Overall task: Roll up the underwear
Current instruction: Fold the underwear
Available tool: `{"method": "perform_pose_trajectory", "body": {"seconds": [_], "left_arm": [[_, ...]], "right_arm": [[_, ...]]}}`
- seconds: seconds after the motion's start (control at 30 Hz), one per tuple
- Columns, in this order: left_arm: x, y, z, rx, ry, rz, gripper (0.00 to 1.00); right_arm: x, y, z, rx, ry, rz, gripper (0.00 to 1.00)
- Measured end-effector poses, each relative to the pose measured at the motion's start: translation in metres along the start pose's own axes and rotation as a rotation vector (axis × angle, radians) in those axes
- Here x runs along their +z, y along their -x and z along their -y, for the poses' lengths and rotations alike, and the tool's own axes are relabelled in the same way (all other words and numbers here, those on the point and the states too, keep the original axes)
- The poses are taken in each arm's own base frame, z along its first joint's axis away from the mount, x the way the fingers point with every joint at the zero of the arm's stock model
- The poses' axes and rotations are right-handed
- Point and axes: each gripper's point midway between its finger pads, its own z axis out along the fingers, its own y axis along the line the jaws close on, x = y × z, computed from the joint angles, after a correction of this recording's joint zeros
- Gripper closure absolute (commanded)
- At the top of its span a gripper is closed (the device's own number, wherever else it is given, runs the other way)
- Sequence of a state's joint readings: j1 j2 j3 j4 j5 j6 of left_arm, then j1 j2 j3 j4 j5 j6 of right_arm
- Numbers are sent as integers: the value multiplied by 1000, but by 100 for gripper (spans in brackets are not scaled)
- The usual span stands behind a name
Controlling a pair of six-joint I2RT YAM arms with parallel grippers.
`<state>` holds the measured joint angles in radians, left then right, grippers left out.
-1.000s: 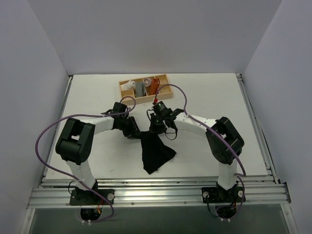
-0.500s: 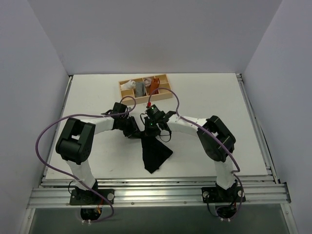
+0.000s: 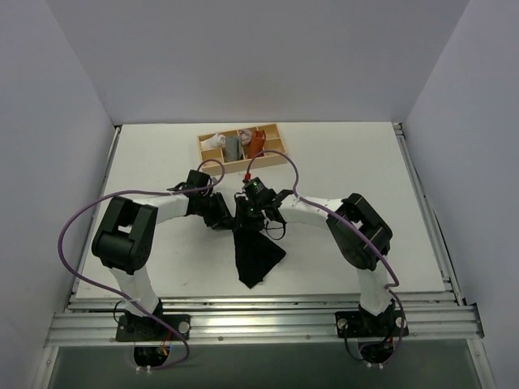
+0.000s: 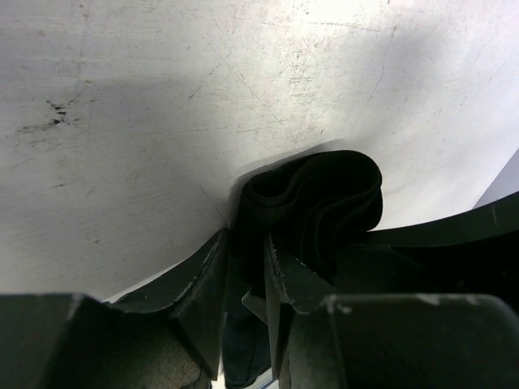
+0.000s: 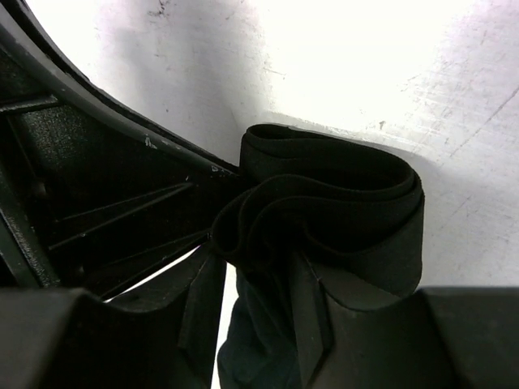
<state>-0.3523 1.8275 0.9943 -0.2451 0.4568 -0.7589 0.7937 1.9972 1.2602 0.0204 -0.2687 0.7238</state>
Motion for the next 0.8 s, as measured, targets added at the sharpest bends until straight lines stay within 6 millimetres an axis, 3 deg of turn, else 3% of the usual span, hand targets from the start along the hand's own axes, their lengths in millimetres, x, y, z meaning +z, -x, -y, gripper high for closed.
{"method": "perform_pose_trajectory", "body": {"seconds": [0.37, 0.6, 0.8], "left_arm": [[-9, 4, -3, -48, 19, 21, 61], [-24, 11, 0, -51, 14, 54, 61], [-20, 11, -5, -53, 26, 49, 64]], "right_arm": [[1, 5, -1, 8, 28, 30, 74], [-1, 12, 7, 23, 7, 42, 90], [-3, 18, 10, 31, -11, 51, 97]]}}
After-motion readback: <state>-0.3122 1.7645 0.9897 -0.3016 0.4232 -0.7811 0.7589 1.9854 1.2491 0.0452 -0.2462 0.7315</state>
